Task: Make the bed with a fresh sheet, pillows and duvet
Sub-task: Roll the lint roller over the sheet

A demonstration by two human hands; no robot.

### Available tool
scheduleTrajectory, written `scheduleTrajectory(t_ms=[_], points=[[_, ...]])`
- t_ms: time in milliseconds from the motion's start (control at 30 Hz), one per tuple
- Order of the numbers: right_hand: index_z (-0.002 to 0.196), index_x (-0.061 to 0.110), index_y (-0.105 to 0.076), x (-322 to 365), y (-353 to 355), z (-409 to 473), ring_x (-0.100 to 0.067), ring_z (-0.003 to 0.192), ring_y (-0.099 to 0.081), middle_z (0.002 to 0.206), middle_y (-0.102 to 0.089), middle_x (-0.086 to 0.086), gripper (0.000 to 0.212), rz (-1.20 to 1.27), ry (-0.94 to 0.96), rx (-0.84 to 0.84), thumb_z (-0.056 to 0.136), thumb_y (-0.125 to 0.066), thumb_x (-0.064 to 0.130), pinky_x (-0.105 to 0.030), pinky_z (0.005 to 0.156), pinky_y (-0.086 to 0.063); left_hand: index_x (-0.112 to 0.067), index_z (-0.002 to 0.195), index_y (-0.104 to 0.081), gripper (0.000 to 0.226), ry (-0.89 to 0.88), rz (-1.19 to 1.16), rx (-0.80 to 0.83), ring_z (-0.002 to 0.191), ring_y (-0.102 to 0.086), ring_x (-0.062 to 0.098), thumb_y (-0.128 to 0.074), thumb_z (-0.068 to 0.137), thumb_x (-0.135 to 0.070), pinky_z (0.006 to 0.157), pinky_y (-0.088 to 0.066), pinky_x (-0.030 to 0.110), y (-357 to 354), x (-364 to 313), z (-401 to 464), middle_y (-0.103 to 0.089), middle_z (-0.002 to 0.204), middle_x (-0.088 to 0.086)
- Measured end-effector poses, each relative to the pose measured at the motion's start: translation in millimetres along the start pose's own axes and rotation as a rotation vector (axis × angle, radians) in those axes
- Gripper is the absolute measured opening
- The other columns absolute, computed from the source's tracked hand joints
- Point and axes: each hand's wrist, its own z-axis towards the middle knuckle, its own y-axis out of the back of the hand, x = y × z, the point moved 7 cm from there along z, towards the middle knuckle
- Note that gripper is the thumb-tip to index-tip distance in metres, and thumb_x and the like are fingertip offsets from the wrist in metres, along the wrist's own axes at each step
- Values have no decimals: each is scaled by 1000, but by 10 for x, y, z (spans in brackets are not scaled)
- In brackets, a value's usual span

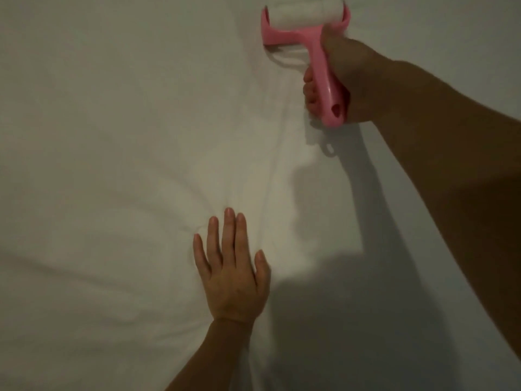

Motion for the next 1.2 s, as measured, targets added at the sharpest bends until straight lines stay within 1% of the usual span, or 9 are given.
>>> scheduleTrajectory(t_ms=[200, 367, 600, 700, 767, 867, 933, 1067, 1200], points=[[64, 15, -37, -307, -24, -293, -9, 32, -30, 48, -35, 0, 60, 35, -33, -46, 98, -19, 60, -12, 38, -25, -8, 146, -34, 56, 25, -81, 51, 144, -21, 30, -32, 93, -27, 117, -11, 52, 45, -12, 31, -29, 154, 10], [70, 12, -42, -1213, 20, -886, -12, 24, -35, 49, -42, -6, 58, 0, -74, -168, 97, -26, 61, -12, 35, -29, -7, 143, -38, 52, 14, -228, 85, 143, -22, 28, -28, 94, -20, 118, -6, 46, 146, 5, 46, -32, 153, 10], [68, 27, -39, -2783, 177, -2119, -21, 58, -47, 68, -49, -6, 45, -249, -82, -214, 97, -23, 58, -30, 58, -42, -7, 146, -32, 52, 98, -175, 170, 146, -10, 30, -39, 96, -14, 119, -3, 41, 330, -130, -77, -21, 157, 10], [70, 37, -28, -3375, 216, -2629, -14, 57, -44, 69, -44, 1, 32, -390, -82, -224, 100, -19, 45, -29, 60, -44, -7, 147, -31, 58, -48, -112, 202, 145, -11, 36, -47, 92, -10, 118, -5, 45, 395, -449, -664, -21, 157, 15], [69, 36, -33, -3739, 256, -2993, -12, 56, -42, 66, -43, 3, 36, -322, -139, -255, 100, -20, 49, -28, 59, -40, -7, 148, -29, 62, -200, -76, 282, 144, -15, 38, -49, 90, -12, 117, -7, 46, 368, -666, -1238, -22, 156, 16], [68, 24, -46, -4213, 403, -3515, -13, 62, -46, 66, -48, 2, 49, -164, -235, -286, 98, -26, 58, -28, 65, -39, -1, 144, -35, 63, -259, -74, 407, 138, -29, 43, -35, 85, -20, 115, -22, 52, 310, -774, -2003, -32, 151, 21], [64, 19, -47, -4469, 554, -3814, -12, 52, -45, 59, -48, 0, 53, -49, -245, -327, 97, -33, 57, -24, 54, -35, 2, 142, -38, 63, -282, -84, 462, 135, -34, 44, -33, 84, -24, 112, -28, 54, 287, -762, -2369, -36, 148, 23], [57, 10, -46, -4937, 833, -4214, -12, 32, -37, 41, -42, -1, 56, 287, -308, -412, 98, -42, 49, -16, 37, -28, -1, 146, -31, 55, -303, -97, 554, 142, -23, 38, -40, 96, -21, 117, -20, 49, 268, -768, -2731, -27, 154, 19], [59, 11, -50, -5184, 825, -4220, -15, 38, -42, 41, -45, 0, 52, 318, -357, -370, 97, -45, 47, -23, 44, -31, 2, 143, -36, 55, -332, -90, 504, 139, -28, 40, -42, 92, -19, 115, -24, 51, 276, -826, -2618, -31, 151, 21]])
